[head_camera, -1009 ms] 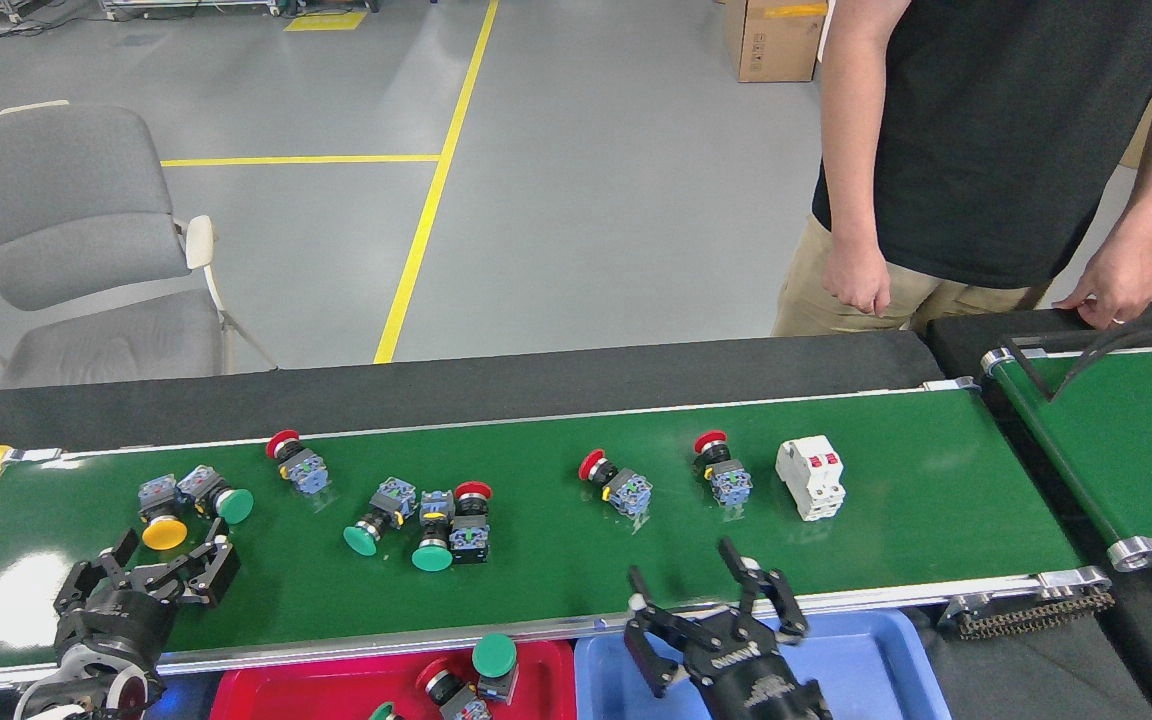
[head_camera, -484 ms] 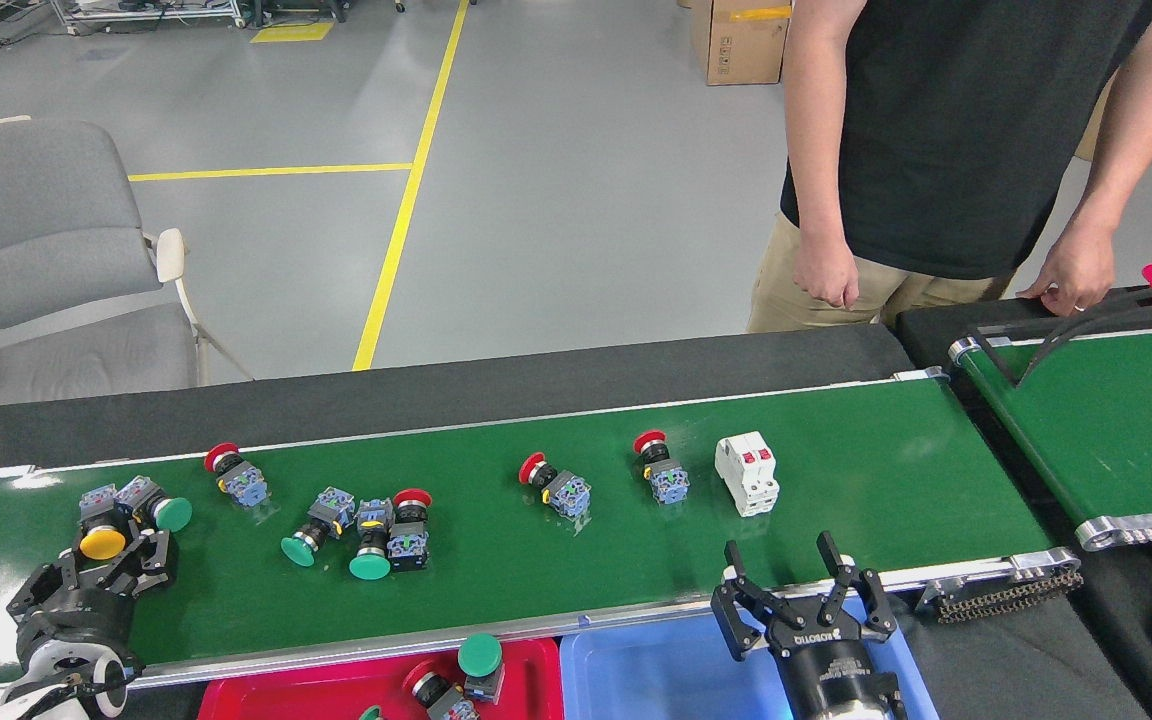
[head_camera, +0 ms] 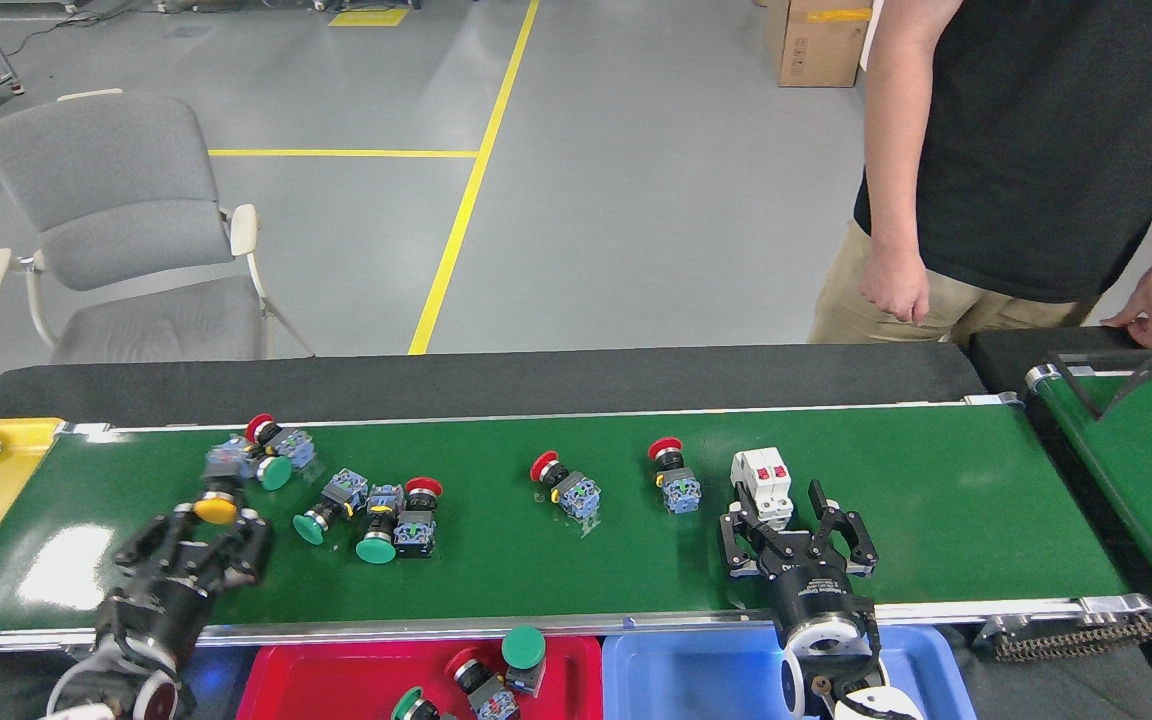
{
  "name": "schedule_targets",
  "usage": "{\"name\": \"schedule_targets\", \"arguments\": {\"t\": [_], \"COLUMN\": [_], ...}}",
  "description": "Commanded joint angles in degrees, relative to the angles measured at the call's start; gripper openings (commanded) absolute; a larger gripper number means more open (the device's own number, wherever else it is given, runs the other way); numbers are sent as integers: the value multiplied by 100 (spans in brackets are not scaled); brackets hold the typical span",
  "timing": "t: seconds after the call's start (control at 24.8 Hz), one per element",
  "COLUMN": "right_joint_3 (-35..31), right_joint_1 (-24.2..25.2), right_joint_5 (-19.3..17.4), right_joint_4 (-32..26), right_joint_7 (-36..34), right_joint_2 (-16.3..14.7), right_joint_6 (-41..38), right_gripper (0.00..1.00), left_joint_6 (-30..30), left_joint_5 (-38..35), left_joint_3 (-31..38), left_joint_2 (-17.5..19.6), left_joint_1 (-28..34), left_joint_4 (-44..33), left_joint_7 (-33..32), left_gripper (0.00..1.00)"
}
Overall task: Pick switch part from conveyor to tray
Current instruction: 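Lift the white relay with the right gripper and release it into the blue tray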
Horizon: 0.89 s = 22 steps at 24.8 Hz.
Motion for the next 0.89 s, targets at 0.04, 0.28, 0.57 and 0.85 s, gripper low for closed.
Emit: {"name": "schedule_targets", "arguments": {"t": [0.04,0.28,0.57,0.85], "right_joint_3": [-2,7,-46,-626], "right_joint_1": [-37,895,2661,2644], "right_joint_5": [1,-8,-17,-105], "right_joint_4": [-102,-1429,-2871,-2897], "right_joint_7": [41,-21,-363,-346], "right_joint_2": [-97,-492,-607,-211], "right_joint_6": [-18,-598,-2408,-2408], "right_gripper": [2,2,95,99], "left_joint_6": [-651,-651,412,509], "left_joint_5": [43,43,26,34], "left_joint_3": [-91,-188,920,1474], "left_joint_2": [-142,-485,-608,-485], "left_joint_1": [702,1010,1036,1027], "left_joint_4": [-930,-1220,-948,-605], "left_joint_7": [3,3,3,3], "left_gripper": [65,100,100,100]}}
